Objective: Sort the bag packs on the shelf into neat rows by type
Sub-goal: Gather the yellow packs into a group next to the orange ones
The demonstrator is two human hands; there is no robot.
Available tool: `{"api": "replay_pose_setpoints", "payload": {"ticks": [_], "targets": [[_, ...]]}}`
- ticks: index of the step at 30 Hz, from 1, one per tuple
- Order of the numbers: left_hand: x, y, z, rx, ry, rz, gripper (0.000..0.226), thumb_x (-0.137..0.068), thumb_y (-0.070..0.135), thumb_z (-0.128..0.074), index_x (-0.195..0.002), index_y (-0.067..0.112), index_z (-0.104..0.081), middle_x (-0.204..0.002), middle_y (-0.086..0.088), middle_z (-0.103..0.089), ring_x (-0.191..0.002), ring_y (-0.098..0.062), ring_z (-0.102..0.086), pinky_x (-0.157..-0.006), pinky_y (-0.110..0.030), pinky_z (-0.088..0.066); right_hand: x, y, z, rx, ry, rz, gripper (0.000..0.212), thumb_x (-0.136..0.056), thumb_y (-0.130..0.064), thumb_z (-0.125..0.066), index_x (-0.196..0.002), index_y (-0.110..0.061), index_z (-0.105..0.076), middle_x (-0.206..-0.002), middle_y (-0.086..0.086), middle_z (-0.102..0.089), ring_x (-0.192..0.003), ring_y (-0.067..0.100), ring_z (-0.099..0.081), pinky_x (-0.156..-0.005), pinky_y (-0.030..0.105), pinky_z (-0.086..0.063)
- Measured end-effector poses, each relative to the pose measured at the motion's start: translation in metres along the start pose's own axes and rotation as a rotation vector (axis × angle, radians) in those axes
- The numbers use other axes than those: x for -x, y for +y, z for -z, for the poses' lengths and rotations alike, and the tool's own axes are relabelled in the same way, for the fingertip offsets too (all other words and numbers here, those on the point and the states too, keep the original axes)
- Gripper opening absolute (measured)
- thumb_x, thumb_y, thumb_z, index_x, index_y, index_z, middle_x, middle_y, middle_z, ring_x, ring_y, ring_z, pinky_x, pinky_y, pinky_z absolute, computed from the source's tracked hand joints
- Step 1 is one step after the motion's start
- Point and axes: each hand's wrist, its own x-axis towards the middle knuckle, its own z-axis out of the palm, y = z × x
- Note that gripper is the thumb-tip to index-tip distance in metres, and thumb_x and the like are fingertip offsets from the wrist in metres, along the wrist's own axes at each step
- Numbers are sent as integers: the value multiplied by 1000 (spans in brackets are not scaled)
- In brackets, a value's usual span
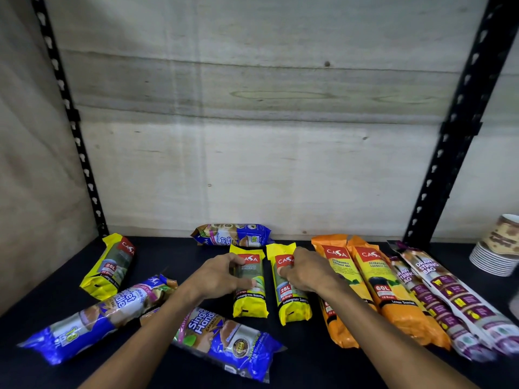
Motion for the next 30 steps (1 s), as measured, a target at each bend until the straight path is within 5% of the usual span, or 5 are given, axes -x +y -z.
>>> {"api": "replay_pose_setpoints", "payload": {"ticks": [12,17,22,27,30], "targets": [[1,13,-20,-26,-9,-45,66,-75,40,-82,-133,24,-52,-126,3,-58,-109,-12,-59,-92,-27,-51,7,-1,6,82,-17,-2,41,-94,-37,-59,-121,-6,-59,-121,12,-66,-105,27,-64,-71,30,-46],[1,16,-23,-44,-36,-49,69,-75,42,-81,-134,24,-51,-129,2,-57,-110,-13,-59,-96,-31,-52,5,2,8,134,-61,-22,23,-92,-30,-63,-97,-10,-53,-113,13,-68,-87,27,-63,-48,26,-39],[5,23,-29,-53,-39,-61,67,-77,41,-80,-134,22,-51,-129,2,-56,-111,-12,-57,-91,-26,-50,9,2,12,175,-71,-22,37,-92,-31,-63,-120,-6,-59,-120,14,-64,-90,27,-58,-48,26,-35],[8,25,-30,-49,-31,-68,67,-78,41,-79,-136,22,-50,-122,4,-53,-107,-11,-55,-85,-22,-46,10,1,11,209,-77,-13,35,-93,-28,-62,-120,-6,-59,-120,14,-64,-85,25,-54,-48,25,-35],[7,21,-26,-41,-45,-46,68,-76,45,-79,-134,24,-51,-127,4,-55,-112,-13,-56,-95,-29,-50,10,-3,12,230,-69,-25,37,-92,-29,-63,-121,-7,-58,-118,12,-67,-93,27,-65,-52,27,-41]]}}
